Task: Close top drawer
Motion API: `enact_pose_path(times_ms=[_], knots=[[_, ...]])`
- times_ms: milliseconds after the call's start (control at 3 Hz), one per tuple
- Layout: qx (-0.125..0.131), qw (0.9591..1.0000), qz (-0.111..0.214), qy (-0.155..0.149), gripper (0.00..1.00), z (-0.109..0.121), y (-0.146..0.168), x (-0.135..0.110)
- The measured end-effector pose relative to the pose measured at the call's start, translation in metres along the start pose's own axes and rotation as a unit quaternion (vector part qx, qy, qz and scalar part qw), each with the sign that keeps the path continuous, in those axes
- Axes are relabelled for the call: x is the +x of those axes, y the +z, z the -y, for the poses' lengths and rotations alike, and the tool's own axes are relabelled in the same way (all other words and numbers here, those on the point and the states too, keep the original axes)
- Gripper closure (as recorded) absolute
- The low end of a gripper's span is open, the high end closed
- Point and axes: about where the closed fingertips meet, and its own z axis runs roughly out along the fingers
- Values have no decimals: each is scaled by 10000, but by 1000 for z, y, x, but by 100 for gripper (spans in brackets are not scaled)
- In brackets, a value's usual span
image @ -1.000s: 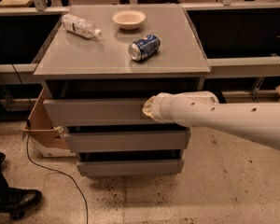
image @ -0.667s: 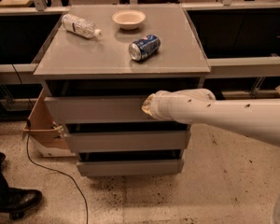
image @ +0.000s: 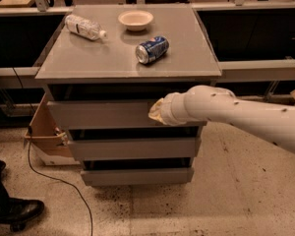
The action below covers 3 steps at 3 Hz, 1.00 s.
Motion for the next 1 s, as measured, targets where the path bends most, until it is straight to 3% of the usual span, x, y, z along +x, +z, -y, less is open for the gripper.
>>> enact_pose_path(times_ms=[333, 667, 1000], knots=[[-603, 9975, 374, 57, 100, -39, -47, -13], [-994, 9937, 510, 6, 100, -72, -115, 2], [-1181, 9920, 427, 127, 82, -90, -148, 35]])
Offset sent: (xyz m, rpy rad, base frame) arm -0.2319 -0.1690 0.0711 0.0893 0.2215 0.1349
